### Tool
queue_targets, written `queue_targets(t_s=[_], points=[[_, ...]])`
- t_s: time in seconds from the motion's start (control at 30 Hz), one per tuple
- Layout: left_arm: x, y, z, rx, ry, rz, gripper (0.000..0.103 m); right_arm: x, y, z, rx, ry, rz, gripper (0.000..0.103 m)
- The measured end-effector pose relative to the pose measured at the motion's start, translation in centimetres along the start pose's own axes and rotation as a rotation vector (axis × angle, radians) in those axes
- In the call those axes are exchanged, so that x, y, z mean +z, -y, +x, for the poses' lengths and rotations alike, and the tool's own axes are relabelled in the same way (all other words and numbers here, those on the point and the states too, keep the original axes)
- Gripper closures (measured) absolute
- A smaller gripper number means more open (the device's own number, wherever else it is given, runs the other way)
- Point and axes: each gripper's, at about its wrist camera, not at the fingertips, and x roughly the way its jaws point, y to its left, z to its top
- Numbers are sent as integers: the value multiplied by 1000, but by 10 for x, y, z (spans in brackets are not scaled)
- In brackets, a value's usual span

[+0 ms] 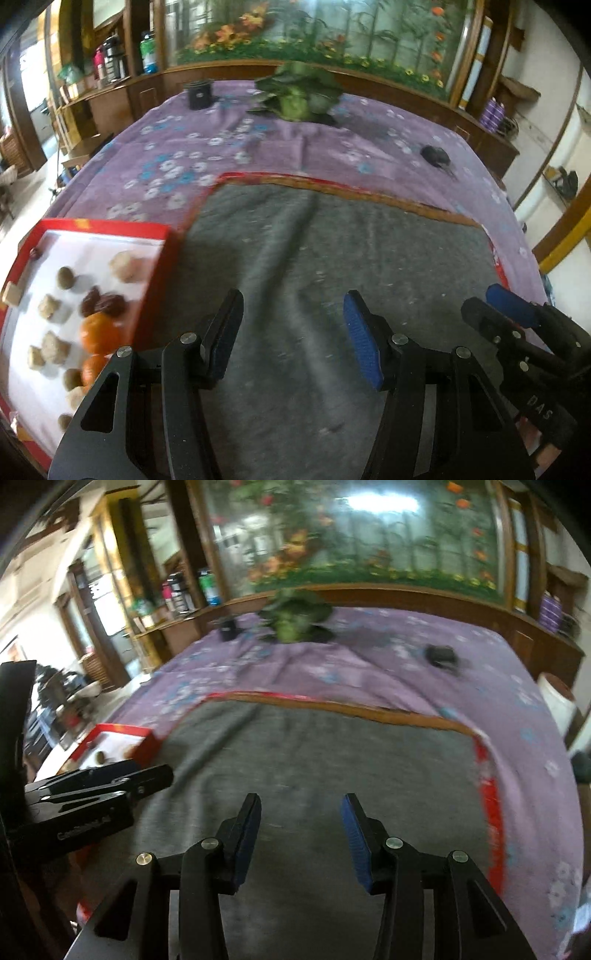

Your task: Organize fruits

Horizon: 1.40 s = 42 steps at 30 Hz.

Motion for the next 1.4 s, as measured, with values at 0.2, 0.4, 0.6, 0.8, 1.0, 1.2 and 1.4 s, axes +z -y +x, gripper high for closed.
queue_targets(t_s=[0.2, 0.4, 0.6, 0.8, 1.0, 1.2, 1.4], points=[[3, 23, 16, -10, -28, 40, 46, -2, 25, 2, -23, -2, 42, 57], [2, 31, 23, -4, -40, 48, 46, -3, 29, 8, -14, -16, 52, 56], [2, 30, 23, 12, -38, 47, 46, -1, 24, 12, -6, -14, 41, 55], [0, 22, 20, 19, -36, 27, 46, 0, 14, 13, 3, -19, 29, 55], [-3, 1, -4, 68, 12, -1, 46, 6, -23, 8, 66, -2, -46, 54], [-15, -38, -37, 151, 73, -48, 37, 11, -77, 8, 158, 8, -152, 54], [-36, -93, -75, 263, 117, -147, 37, 10, -141, 13, 269, -4, -256, 54]])
